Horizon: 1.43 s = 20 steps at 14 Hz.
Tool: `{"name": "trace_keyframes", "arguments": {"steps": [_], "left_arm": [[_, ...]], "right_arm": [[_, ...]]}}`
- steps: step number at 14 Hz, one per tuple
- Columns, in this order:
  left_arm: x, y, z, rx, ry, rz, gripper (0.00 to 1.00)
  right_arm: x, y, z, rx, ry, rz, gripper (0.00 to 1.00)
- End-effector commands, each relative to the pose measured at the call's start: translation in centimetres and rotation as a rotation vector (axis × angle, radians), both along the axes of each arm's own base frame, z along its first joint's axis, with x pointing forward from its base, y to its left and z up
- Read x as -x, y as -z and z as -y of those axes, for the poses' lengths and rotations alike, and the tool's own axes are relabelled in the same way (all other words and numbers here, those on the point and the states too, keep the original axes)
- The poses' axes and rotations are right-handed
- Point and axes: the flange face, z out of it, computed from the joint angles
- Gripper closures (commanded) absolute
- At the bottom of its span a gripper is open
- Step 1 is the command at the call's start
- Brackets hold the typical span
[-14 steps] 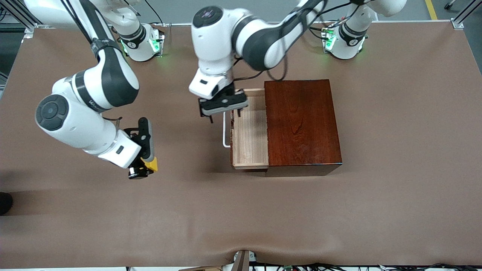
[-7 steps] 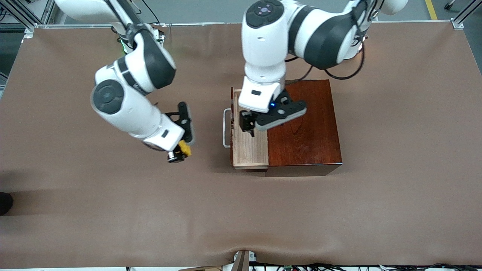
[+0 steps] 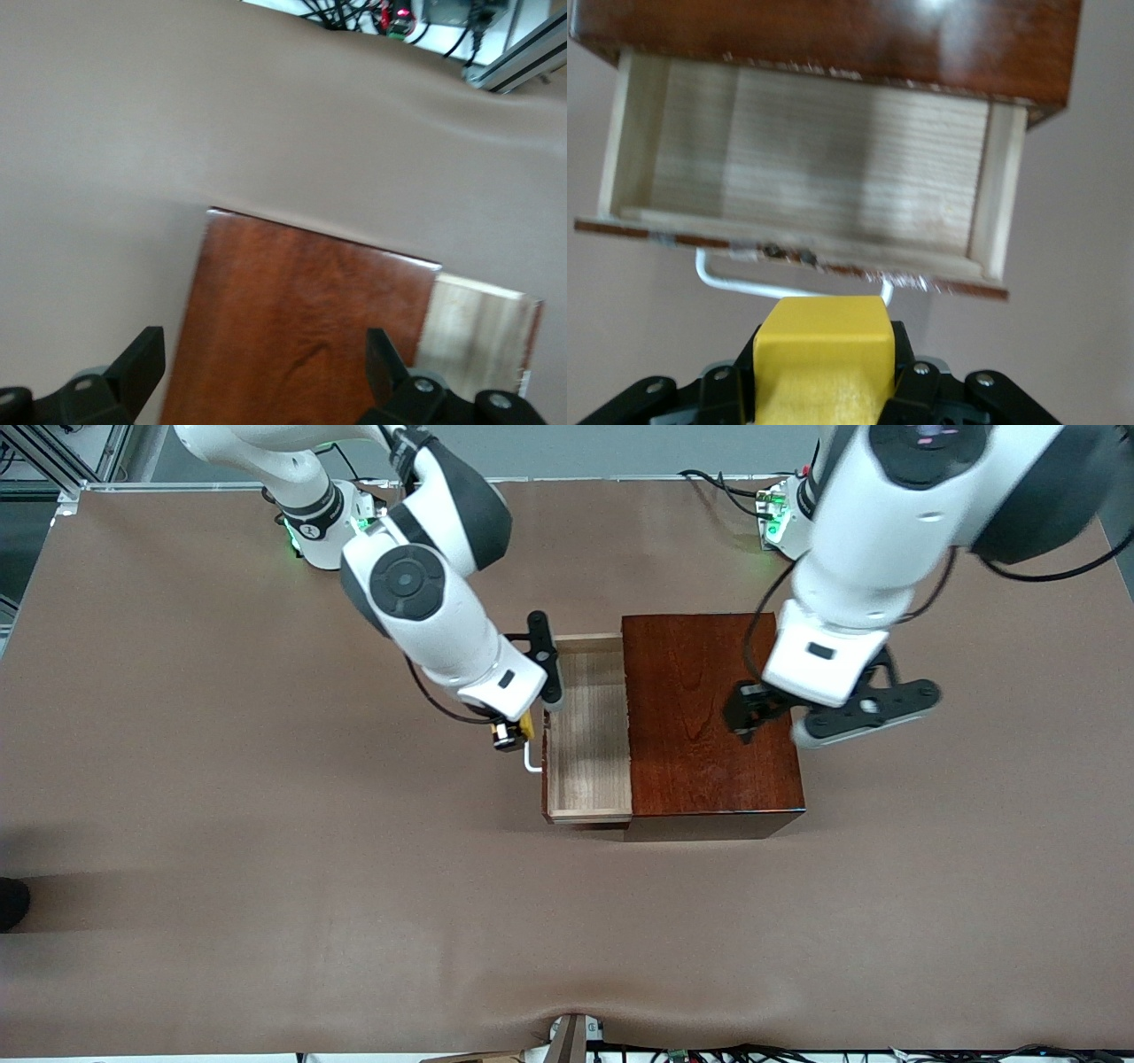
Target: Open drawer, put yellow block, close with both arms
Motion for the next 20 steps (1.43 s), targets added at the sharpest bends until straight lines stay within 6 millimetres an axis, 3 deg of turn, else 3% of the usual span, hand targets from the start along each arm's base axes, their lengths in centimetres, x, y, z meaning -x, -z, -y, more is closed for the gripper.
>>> {"name": "trace_keyframes", "arguments": {"steps": [1, 5, 8, 13, 16, 17, 18, 19, 20], "left_arm": [[1.0, 0.5, -1.3, -0.004, 0.043, -0.028, 0.0], [0.1, 0.4, -4.0, -0.019, 0.08, -0.045, 0.0], [-0.4, 0.4, -6.5, -0.032, 0.136, -0.074, 0.0], [-0.1, -0.7, -9.3, -0.011, 0.191, -0.106, 0.0], [0.4, -1.3, -9.4, 0.003, 0.196, -0.111, 0.0], [0.6, -1.4, -9.6, 0.0, 0.197, -0.123, 0.0], [0.7, -1.4, -9.6, -0.001, 0.209, -0.126, 0.0], [0.8, -1.6, -9.6, -0.001, 0.213, -0.125, 0.0], [0.8, -1.5, -9.5, -0.002, 0.216, -0.127, 0.0]], "right_arm": [[-0.4, 1.7, -3.5, -0.015, 0.02, -0.003, 1.0], [0.5, 4.7, -7.1, -0.036, 0.047, 0.002, 1.0], [1.0, 6.4, -8.4, -0.045, 0.058, 0.005, 1.0], [0.7, 9.4, -8.5, -0.025, 0.056, -0.017, 1.0], [0.7, 10.0, -8.4, -0.017, 0.053, -0.021, 0.98], [0.7, 10.4, -8.4, -0.014, 0.056, -0.025, 0.76], [0.7, 10.7, -8.4, -0.011, 0.053, -0.028, 0.33], [0.8, 10.8, -8.4, -0.007, 0.047, -0.03, 0.0], [0.8, 10.8, -8.4, -0.004, 0.044, -0.025, 0.0]]}}
